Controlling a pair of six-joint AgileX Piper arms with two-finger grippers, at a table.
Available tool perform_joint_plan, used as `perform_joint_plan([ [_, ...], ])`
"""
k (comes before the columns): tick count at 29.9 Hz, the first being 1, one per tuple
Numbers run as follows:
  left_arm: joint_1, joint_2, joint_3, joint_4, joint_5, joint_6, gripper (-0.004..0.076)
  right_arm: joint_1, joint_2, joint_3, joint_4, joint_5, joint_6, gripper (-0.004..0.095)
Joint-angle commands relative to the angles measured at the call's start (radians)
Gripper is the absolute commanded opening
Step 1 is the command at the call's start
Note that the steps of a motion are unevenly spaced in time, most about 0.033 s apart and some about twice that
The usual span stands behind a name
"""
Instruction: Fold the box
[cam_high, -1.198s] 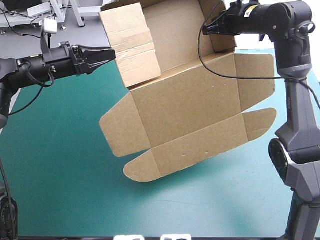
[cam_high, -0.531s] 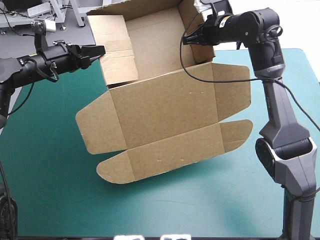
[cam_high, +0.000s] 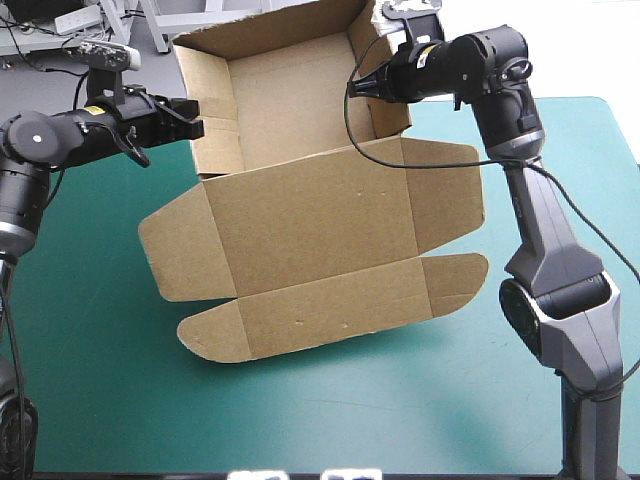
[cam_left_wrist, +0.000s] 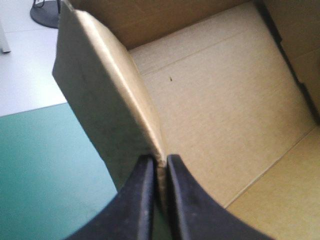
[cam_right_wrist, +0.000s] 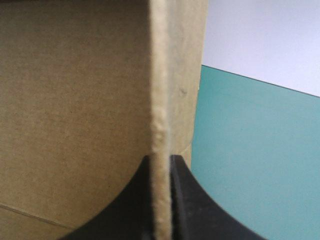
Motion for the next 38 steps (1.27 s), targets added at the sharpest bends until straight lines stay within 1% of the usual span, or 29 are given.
perform_joint_plan([
  [1,-0.071,0.002,-0.076,0.139,0.033,-0.122,-0.0006,0.033,-0.063,0.028,0.183,0.01,-0.01,-0.0018],
  [5,-0.1,0.054,-0.126,0.259,0.135,-0.197,-0.0006,0.033,-0.063,0.147,0.208,0.01,-0.004,-0.0018],
  [10,-0.1,0.127,-0.151,0.352,0.269,-0.257,-0.0006,0.033,-0.063,0.299,0.223,0.01,-0.004,-0.0018],
  [16,-0.1,0.204,-0.151,0.408,0.362,-0.299,-0.0006,0.033,-0.063,0.479,0.203,0.01,-0.01,-0.0018],
  [22,-0.1,0.263,-0.151,0.434,0.375,-0.307,-0.0006,0.033,-0.061,0.583,0.16,-0.021,-0.034,-0.0019],
  [28,-0.1,0.313,-0.151,0.458,0.401,-0.307,-0.0006,0.033,-0.025,0.588,0.16,-0.032,-0.062,-0.0019],
  [33,-0.1,0.318,-0.149,0.479,0.368,-0.307,-0.0006,0.033,-0.003,0.588,0.157,-0.052,-0.113,-0.0019],
  [38,-0.1,0.318,-0.149,0.479,0.354,-0.307,-0.0006,0.033,-0.003,0.588,0.117,-0.089,-0.116,-0.0019],
])
